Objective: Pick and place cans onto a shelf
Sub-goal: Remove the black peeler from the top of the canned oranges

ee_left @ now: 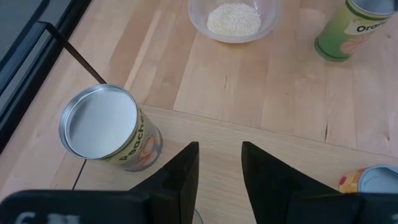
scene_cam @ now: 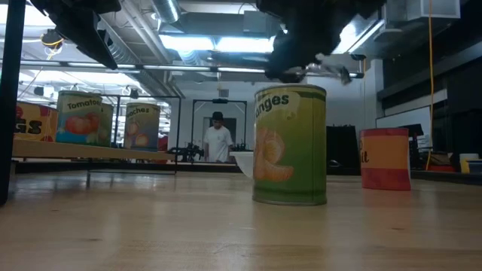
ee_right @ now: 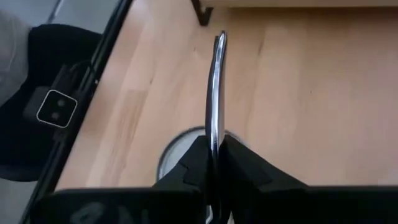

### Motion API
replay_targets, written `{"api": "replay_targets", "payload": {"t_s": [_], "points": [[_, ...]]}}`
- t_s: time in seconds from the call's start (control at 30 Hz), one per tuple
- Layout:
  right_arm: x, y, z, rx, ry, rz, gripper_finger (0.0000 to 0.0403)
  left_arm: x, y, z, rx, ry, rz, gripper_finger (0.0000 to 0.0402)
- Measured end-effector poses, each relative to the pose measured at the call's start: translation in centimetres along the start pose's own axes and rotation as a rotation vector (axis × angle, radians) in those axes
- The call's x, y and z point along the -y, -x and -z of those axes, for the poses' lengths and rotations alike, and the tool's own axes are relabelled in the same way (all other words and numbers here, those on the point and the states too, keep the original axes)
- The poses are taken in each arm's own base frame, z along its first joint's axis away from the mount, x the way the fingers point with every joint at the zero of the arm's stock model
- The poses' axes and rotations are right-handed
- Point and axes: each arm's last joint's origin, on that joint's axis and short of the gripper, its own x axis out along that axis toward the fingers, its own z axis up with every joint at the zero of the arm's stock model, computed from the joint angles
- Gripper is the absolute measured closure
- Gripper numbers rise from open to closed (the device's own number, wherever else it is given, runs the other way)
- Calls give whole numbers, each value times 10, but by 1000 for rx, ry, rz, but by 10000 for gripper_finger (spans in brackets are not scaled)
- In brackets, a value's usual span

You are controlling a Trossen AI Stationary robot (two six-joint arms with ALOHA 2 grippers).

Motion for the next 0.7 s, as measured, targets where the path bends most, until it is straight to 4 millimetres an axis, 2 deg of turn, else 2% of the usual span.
{"api": "replay_targets", "payload": {"t_s": [0.23,0.4,0.5,0.7], "points": [[18,37,-33,-70,60,116,365,0,0,0,0,0,0,288],[60,62,-44,-51,116,303,364,0,0,0,1,0,0,288],[97,72,-37,-46,98,382,363,0,0,0,1,0,0,288],[171,88,5,-46,-58,506,363,0,0,0,0,-1,0,288]]}}
